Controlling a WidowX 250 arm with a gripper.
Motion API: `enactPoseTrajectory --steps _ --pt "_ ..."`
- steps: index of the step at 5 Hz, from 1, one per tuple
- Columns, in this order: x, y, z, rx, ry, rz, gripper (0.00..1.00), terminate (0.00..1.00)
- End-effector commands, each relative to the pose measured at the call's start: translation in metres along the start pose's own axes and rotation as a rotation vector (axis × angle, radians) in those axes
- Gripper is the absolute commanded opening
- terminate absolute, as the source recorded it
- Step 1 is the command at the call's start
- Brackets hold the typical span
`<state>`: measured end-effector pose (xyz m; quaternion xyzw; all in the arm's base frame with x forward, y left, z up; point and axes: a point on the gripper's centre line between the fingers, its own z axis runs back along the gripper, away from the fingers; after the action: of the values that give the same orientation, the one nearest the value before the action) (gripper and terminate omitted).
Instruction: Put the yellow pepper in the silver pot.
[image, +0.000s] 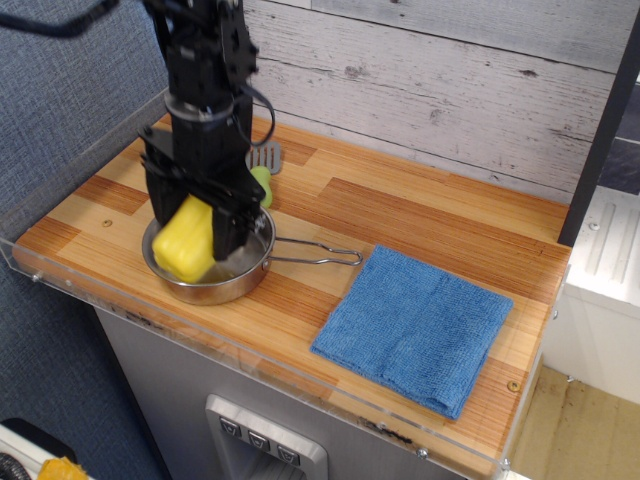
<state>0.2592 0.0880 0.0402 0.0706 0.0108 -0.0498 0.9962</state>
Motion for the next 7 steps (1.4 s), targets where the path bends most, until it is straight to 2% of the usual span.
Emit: enactPoseTrajectory --steps 1,3,5,6,7 --pt "0.007 -0.004 -0.008 -0.023 -0.041 -0.003 1.00 0.00" --pt "0.002 0.003 0.015 -0.033 -0.083 0.011 1.00 0.00" --pt "0.002 0.007 0.051 0.028 -0.151 0.007 1.00 0.00" --pt "0.015 0.000 0.069 0.032 -0.207 -0.028 1.00 0.00" --pt "0.047 -0.037 0.072 0.017 -0.229 -0.209 1.00 0.00"
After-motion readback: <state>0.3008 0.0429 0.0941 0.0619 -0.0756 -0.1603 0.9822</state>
